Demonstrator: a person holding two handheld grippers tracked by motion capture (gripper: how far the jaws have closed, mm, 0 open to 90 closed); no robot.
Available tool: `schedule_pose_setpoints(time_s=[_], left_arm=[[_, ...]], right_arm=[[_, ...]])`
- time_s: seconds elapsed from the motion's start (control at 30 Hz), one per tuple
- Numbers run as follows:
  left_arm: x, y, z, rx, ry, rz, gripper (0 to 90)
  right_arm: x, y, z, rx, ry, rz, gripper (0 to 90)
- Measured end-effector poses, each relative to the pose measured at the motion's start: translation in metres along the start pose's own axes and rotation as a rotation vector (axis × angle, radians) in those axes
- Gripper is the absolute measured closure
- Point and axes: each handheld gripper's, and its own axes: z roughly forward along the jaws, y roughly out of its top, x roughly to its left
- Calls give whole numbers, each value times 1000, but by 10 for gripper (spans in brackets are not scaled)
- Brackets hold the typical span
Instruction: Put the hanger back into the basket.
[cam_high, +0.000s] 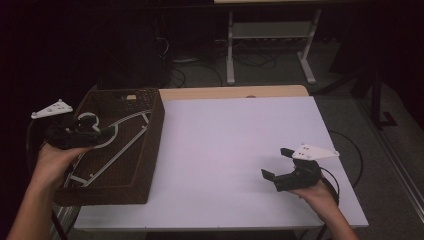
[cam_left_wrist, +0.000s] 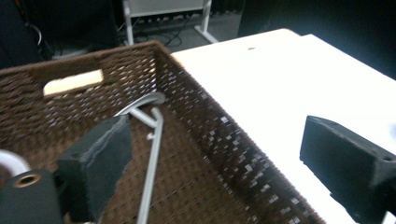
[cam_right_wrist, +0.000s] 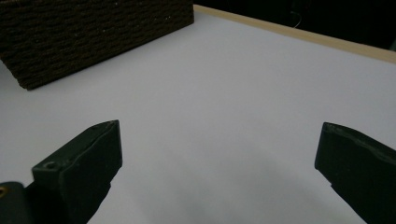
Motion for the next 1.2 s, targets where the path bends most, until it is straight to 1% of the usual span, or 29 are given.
schedule_pose_setpoints(time_s=[0.1, 0.17, 0.23, 0.3, 0.4, 0.43, 0.53, 0.57, 0.6, 0.7, 0.77, 0.87, 0.93, 1.07, 1.13, 1.2], left_arm=[[-13, -1, 5, -24, -15, 14, 47], [-21, -2, 10, -41, -35, 23, 30], [-30, -3, 15, -57, -54, 30, 27], [-39, -4, 19, -77, -72, 48, 27], [-51, -5, 24, -113, -114, 48, 27], [-55, -5, 26, -119, -121, 56, 27], [-65, -6, 32, -139, -156, 60, 27], [-68, -7, 33, -138, -163, 69, 27], [-71, -7, 35, -148, -170, 70, 27], [-78, -10, 41, -150, -194, 78, 27], [-82, -11, 44, -163, -203, 77, 27], [-85, -14, 48, -178, -218, 75, 27], [-86, -15, 51, -175, -235, 70, 27], [-90, -18, 56, -184, -263, 72, 27], [-93, -19, 59, -194, -269, 77, 27], [-94, -20, 62, -204, -284, 72, 27]], right_arm=[[-1, 5, -2, -22, -2, -2, 3], [-1, 10, -3, -35, -3, -1, 3], [-2, 15, -4, -46, -4, -10, 3], [-1, 20, -5, -63, -1, -10, 3], [-2, 28, -6, -89, 4, -11, 3], [-2, 30, -6, -96, 6, -7, 3], [-3, 37, -7, -118, 7, -12, 3], [-3, 40, -7, -126, 8, -14, 3], [-2, 42, -7, -131, 9, -10, 3], [-3, 49, -8, -157, 18, -4, 3], [-4, 53, -9, -172, 20, -9, 3], [-4, 60, -9, -197, 24, -2, 3], [-4, 64, -10, -216, 34, 7, 3], [-6, 73, -11, -244, 35, -1, 3], [-6, 77, -11, -251, 37, -1, 3], [-6, 80, -12, -263, 36, -2, 3]])
